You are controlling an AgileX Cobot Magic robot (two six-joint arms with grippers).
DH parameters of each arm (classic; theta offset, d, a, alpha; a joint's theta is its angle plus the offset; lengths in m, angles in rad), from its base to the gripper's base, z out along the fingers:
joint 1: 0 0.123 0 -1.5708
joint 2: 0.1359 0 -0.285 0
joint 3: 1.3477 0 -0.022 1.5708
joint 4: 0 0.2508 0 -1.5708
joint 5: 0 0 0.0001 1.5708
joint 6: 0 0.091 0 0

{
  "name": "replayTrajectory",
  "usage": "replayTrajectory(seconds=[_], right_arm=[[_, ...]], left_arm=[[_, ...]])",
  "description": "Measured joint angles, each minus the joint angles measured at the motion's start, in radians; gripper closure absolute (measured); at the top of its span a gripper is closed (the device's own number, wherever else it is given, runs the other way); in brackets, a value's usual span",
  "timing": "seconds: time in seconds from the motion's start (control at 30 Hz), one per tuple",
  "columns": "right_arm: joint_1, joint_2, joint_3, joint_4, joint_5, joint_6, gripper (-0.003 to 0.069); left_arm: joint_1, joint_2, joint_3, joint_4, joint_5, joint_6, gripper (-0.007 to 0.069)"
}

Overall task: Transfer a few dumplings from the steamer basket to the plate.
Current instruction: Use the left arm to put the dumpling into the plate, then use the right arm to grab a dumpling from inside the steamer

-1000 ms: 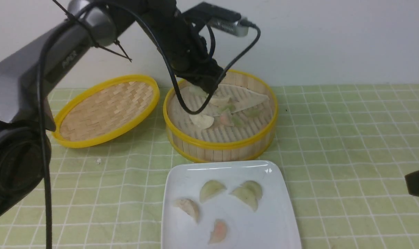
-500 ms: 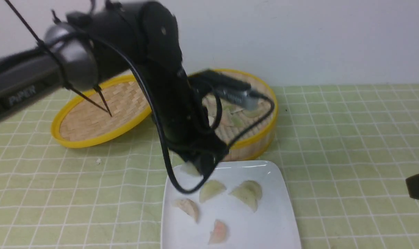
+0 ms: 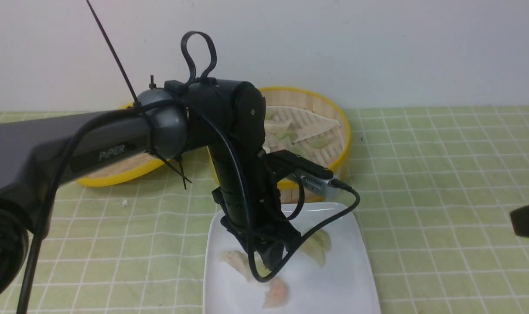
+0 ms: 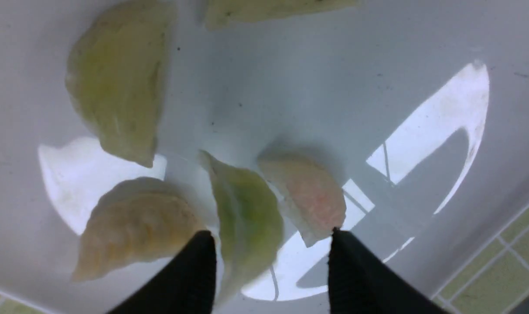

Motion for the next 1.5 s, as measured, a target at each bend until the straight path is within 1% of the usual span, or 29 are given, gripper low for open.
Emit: replayTrajectory(seconds=[0.03, 0.07, 0.1, 0.13, 0.17, 0.23, 0.27, 0.3, 0.4, 0.43, 0.47, 0.53, 0.67, 0.77, 0.8, 0.93, 1.0, 1.1, 1.2, 1.3, 1.43, 1.5], right_arm=[[0.000, 0.039, -0.035, 0.000, 0.002, -0.002, 0.0673], [0.000, 0.074, -0.077, 0.000, 0.008, -0.008, 0.0673], [0.000, 0.074, -0.084, 0.000, 0.009, -0.010, 0.0673], [0.001, 0.136, -0.135, 0.000, 0.012, -0.023, 0.0673], [0.001, 0.151, -0.148, 0.000, 0.013, -0.025, 0.0673], [0.015, 0.229, -0.217, 0.000, 0.013, -0.038, 0.0673], [0.024, 0.262, -0.253, 0.000, 0.013, -0.043, 0.0673], [0.043, 0.317, -0.289, -0.001, 0.013, -0.046, 0.0673], [0.087, 0.458, -0.395, -0.011, 0.010, -0.052, 0.0670], [0.102, 0.512, -0.435, -0.016, 0.007, -0.054, 0.0669], [0.119, 0.567, -0.485, -0.023, 0.005, -0.054, 0.0668], [0.137, 0.676, -0.562, -0.044, 0.001, -0.055, 0.0662], [0.168, 0.870, -0.730, -0.093, -0.004, -0.056, 0.0628], [0.191, 1.026, -0.848, -0.132, -0.005, -0.056, 0.0580], [0.201, 1.097, -0.913, -0.144, -0.005, -0.057, 0.0540], [0.221, 1.246, -1.065, -0.151, -0.006, -0.062, 0.0445], [0.231, 1.360, -1.162, -0.152, -0.003, -0.073, 0.0372], [0.235, 1.459, -1.257, -0.152, 0.000, -0.079, 0.0311], [0.239, 1.523, -1.319, -0.152, 0.002, -0.079, 0.0286], [0.245, 1.564, -1.351, -0.152, 0.002, -0.079, 0.0280], [0.262, 1.598, -1.357, -0.156, -0.014, -0.079, 0.0284], [0.269, 1.608, -1.359, -0.169, -0.024, -0.080, 0.0305]], left_arm=[[0.000, 0.000, 0.000, 0.000, 0.002, 0.000, 0.0202], [0.000, 0.000, -0.001, 0.000, 0.007, -0.001, 0.0165], [0.000, 0.000, -0.002, 0.000, 0.009, -0.001, 0.0165], [0.000, 0.000, -0.013, 0.006, 0.025, -0.013, 0.0144], [0.000, 0.000, -0.019, 0.012, 0.032, -0.019, 0.0146], [0.005, -0.009, -0.037, 0.032, 0.037, -0.054, 0.0188], [0.008, -0.020, -0.043, 0.048, 0.037, -0.070, 0.0225], [0.015, -0.041, -0.044, 0.066, 0.037, -0.087, 0.0285], [0.034, -0.135, -0.044, 0.112, 0.038, -0.120, 0.0512], [0.041, -0.178, -0.045, 0.123, 0.041, -0.131, 0.0561], [0.047, -0.223, -0.046, 0.129, 0.044, -0.144, 0.0592], [0.056, -0.315, -0.048, 0.136, 0.053, -0.160, 0.0618], [0.059, -0.477, -0.049, 0.140, 0.066, -0.178, 0.0631], [0.059, -0.571, -0.049, 0.138, 0.075, -0.190, 0.0631], [0.059, -0.619, -0.049, 0.137, 0.083, -0.194, 0.0631], [0.059, -0.702, -0.049, 0.137, 0.088, -0.196, 0.0631], [0.059, -0.745, -0.049, 0.137, 0.090, -0.196, 0.0631], [0.059, -0.789, -0.049, 0.137, 0.092, -0.196, 0.0631], [0.059, -0.816, -0.049, 0.137, 0.094, -0.196, 0.0631], [0.059, -0.828, -0.035, 0.137, 0.094, -0.196, 0.0631], [0.059, -0.829, 0.015, 0.137, 0.094, -0.197, 0.0631], [0.059, -0.828, 0.034, 0.137, 0.096, -0.197, 0.0631]])
